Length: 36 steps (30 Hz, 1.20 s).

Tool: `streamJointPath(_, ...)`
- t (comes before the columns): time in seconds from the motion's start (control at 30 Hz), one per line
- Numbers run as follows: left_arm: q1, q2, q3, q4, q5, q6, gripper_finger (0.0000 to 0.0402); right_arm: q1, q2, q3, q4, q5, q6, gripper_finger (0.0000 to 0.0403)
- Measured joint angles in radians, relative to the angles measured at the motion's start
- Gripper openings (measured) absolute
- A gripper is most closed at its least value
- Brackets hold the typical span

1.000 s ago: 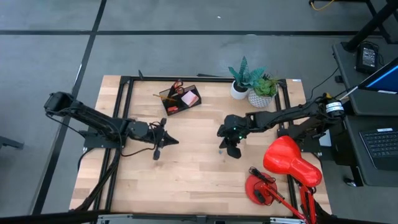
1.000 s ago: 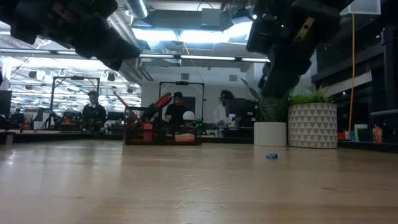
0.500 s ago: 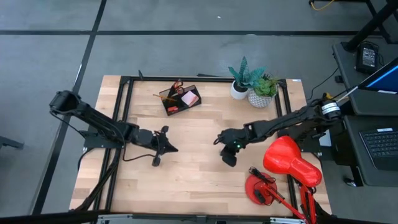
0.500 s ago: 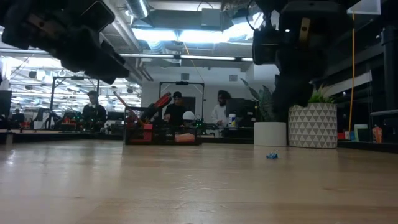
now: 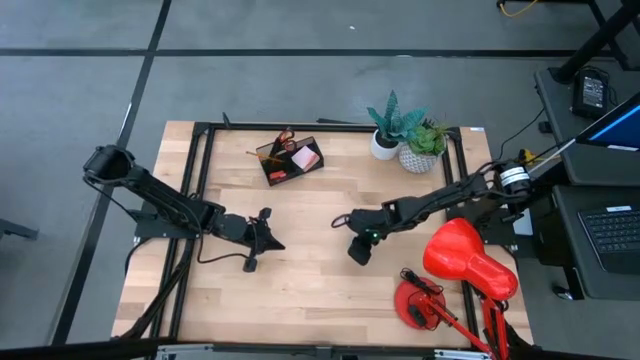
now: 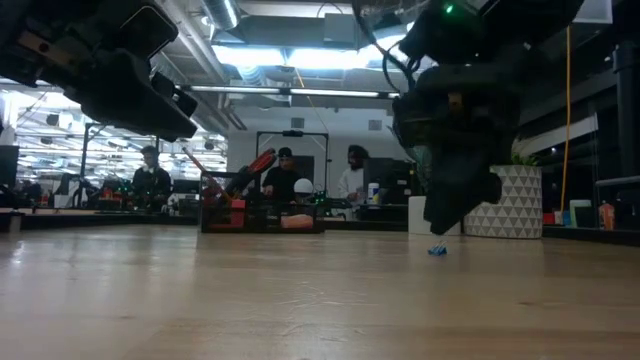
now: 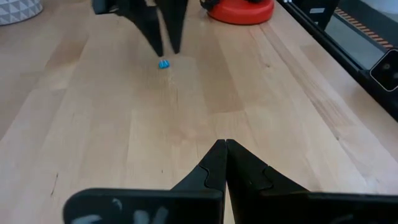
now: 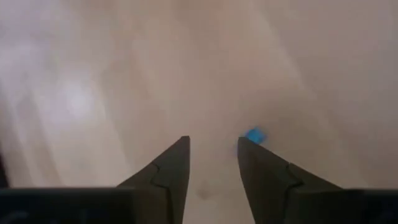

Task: Pick and place office supplies into organizer
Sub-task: Put the blue binder clip into the desk organizer

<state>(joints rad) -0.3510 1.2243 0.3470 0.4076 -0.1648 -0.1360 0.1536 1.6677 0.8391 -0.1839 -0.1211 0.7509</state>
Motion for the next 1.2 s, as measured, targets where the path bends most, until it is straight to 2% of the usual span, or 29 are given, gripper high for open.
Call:
streamJointPath(0.27,-0.002,0.002,0.0,0.003,-0.001,0.0,0.0002,-0.057,0.004,0.0,-0.021,-0.039,-0.019,0.0139)
streamJointPath(0.5,-0.002,0.002,0.0,0.003,-0.012,0.0,0.0003,-0.059,0.003,0.0,-0.11,-0.073,-0.015,0.0139)
streamJointPath(0.73,-0.002,0.002,0.0,0.003,-0.049,0.0,0.0003,-0.059,0.004,0.0,-0.074,-0.064,0.003,0.0139)
streamJointPath(1.2,-0.002,0.002,0.0,0.008,-0.051,0.0,0.0001,-0.059,0.056,0.001,-0.013,-0.065,0.004,0.0139)
